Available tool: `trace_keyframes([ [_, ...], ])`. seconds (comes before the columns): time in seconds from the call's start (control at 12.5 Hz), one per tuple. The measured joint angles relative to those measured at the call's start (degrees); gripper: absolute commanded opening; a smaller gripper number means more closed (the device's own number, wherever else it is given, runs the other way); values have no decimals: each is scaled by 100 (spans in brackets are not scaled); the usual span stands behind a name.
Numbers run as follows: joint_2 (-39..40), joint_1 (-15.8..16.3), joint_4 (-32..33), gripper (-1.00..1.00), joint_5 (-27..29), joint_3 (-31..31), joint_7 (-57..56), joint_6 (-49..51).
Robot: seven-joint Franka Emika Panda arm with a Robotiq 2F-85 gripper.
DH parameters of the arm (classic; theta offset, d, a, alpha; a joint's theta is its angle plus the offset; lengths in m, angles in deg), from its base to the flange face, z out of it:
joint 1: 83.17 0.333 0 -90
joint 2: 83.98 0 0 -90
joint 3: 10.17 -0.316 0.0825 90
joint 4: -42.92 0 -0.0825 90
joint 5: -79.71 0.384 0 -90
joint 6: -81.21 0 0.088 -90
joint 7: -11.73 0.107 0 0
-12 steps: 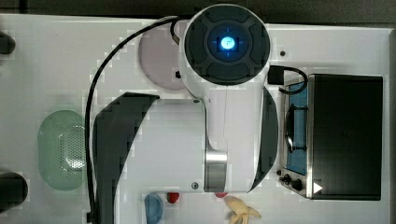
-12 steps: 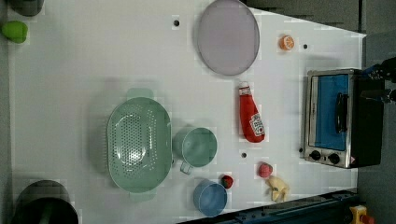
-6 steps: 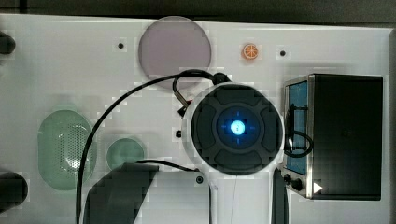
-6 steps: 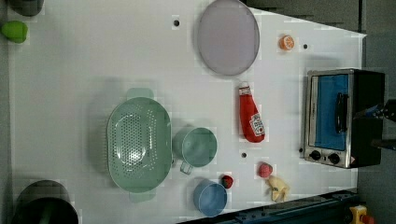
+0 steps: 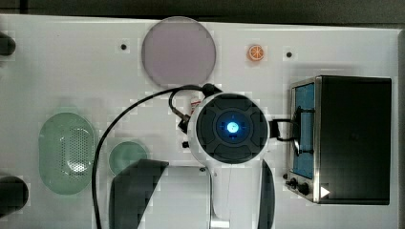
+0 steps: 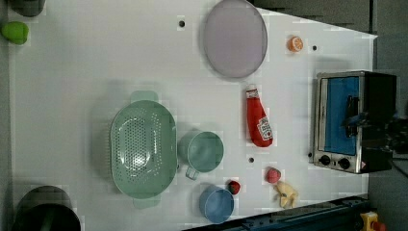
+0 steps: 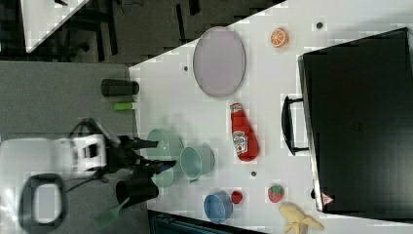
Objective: Pick Ketchup from the table and place it in strainer.
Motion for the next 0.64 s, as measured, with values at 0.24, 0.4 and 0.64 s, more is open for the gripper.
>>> trace_keyframes([
  [0.24, 57, -31, 761, 100, -64, -86, -1284, -640],
  [0.4, 132, -39, 1175, 100, -8, -174, -2140, -1288],
  [0.64, 286, -37, 1701, 100, -23, -205, -3041, -2223],
])
